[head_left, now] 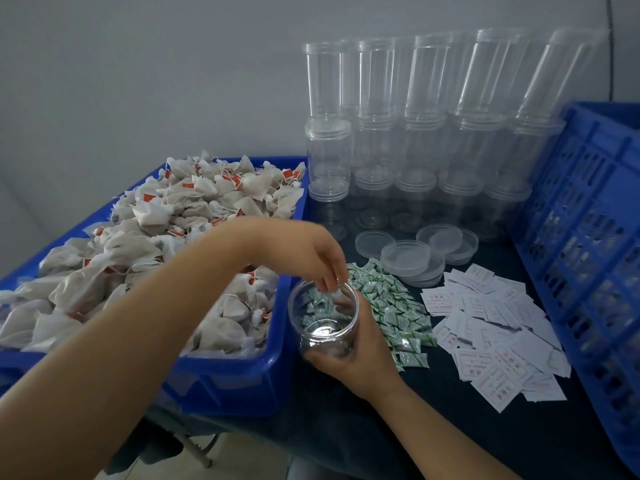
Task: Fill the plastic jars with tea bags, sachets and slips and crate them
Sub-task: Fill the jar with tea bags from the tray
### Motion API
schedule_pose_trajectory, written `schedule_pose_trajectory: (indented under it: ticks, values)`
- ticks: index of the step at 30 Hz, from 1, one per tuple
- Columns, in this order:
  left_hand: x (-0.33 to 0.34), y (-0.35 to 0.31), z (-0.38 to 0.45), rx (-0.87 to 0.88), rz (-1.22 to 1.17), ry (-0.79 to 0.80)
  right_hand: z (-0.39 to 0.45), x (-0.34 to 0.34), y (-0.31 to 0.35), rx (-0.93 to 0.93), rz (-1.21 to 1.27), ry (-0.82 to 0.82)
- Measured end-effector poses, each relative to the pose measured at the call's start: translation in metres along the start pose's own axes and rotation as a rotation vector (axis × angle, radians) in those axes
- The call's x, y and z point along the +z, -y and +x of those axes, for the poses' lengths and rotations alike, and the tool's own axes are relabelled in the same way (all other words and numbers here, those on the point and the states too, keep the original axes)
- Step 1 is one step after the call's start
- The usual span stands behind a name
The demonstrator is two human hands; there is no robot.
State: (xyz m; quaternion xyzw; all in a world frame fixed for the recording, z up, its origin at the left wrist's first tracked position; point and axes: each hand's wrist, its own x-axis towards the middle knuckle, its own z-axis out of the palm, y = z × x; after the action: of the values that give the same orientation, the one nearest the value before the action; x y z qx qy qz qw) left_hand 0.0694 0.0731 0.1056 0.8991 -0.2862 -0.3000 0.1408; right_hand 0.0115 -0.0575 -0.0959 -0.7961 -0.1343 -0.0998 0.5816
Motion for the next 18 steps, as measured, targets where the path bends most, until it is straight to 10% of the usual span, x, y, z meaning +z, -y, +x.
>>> schedule_pose_trajectory:
  ticks: [11, 18]
  values:
    - [0.0, 0.099, 0.02, -0.173, -0.15, -1.053, -0.003, 0.0, 0.001, 0.047, -0.001, 0.027]
    - [0.028, 0.14, 0.04, -0.334, 0.181, -1.006, -0.003, -0.001, 0.0, 0.065, 0.014, 0.027]
